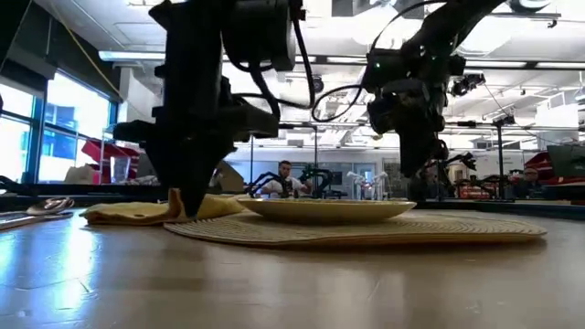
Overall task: Set table place
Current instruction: Adjust the yellow table napkin on the table, then put the brown spoon on the brown placemat to the right of the yellow plate
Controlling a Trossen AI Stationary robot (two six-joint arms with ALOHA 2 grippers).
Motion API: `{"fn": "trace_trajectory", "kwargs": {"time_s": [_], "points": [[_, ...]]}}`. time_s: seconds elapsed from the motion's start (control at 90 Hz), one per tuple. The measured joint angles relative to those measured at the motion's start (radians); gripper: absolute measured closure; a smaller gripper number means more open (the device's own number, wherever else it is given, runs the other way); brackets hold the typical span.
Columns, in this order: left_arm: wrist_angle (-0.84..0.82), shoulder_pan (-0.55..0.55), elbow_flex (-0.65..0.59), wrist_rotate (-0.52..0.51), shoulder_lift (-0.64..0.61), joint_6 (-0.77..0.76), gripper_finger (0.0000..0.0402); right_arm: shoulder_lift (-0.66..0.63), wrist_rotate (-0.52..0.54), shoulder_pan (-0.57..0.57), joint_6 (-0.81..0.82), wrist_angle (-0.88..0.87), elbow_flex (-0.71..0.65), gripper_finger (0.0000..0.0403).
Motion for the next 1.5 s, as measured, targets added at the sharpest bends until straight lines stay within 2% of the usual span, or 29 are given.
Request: {"fn": "trace_trajectory", "kwargs": {"time_s": [0.078, 0.344, 0.556, 0.689, 0.811, 0.922, 1.067, 1.167, 1.267, 1.378, 1.5], "points": [[-0.002, -0.008, 0.015, -0.001, -0.002, -0.02, 0.0396, 0.0, 0.03, 0.019, -0.009, -0.006, 0.0, 0.0357], [0.0, -0.029, 0.093, 0.015, -0.002, -0.041, 0.04, 0.0, 0.138, 0.088, -0.023, -0.151, -0.011, 0.0357], [0.109, -0.047, 0.079, -0.023, -0.002, -0.03, 0.0401, 0.0, 0.08, 0.115, 0.041, -0.032, -0.168, 0.0374], [0.113, -0.047, 0.069, -0.056, -0.002, -0.003, 0.04, -0.001, 0.02, 0.142, 0.084, 0.059, -0.242, 0.039], [0.126, -0.048, 0.083, -0.034, -0.002, 0.087, 0.0378, -0.002, -0.033, 0.174, 0.115, 0.121, -0.268, 0.04], [0.117, -0.049, 0.097, 0.038, -0.007, 0.135, 0.033, 0.0, -0.04, 0.202, 0.114, 0.137, -0.261, 0.0402], [0.046, -0.054, 0.102, 0.14, -0.049, 0.088, 0.0262, 0.0, -0.026, 0.205, 0.091, 0.099, -0.228, 0.0403], [-0.036, -0.066, 0.103, 0.16, -0.099, 0.005, 0.0235, -0.009, -0.024, 0.193, 0.061, 0.054, -0.194, 0.0403], [-0.141, -0.076, 0.103, 0.152, -0.142, -0.117, 0.0227, -0.024, -0.027, 0.175, 0.024, 0.001, -0.151, 0.0403], [-0.331, -0.067, 0.102, 0.154, -0.159, -0.235, 0.023, -0.045, -0.03, 0.154, -0.015, -0.017, -0.109, 0.0403], [-0.422, -0.009, 0.044, 0.199, -0.17, -0.256, 0.0237, -0.053, -0.032, 0.13, -0.051, -0.012, -0.068, 0.0403]]}}
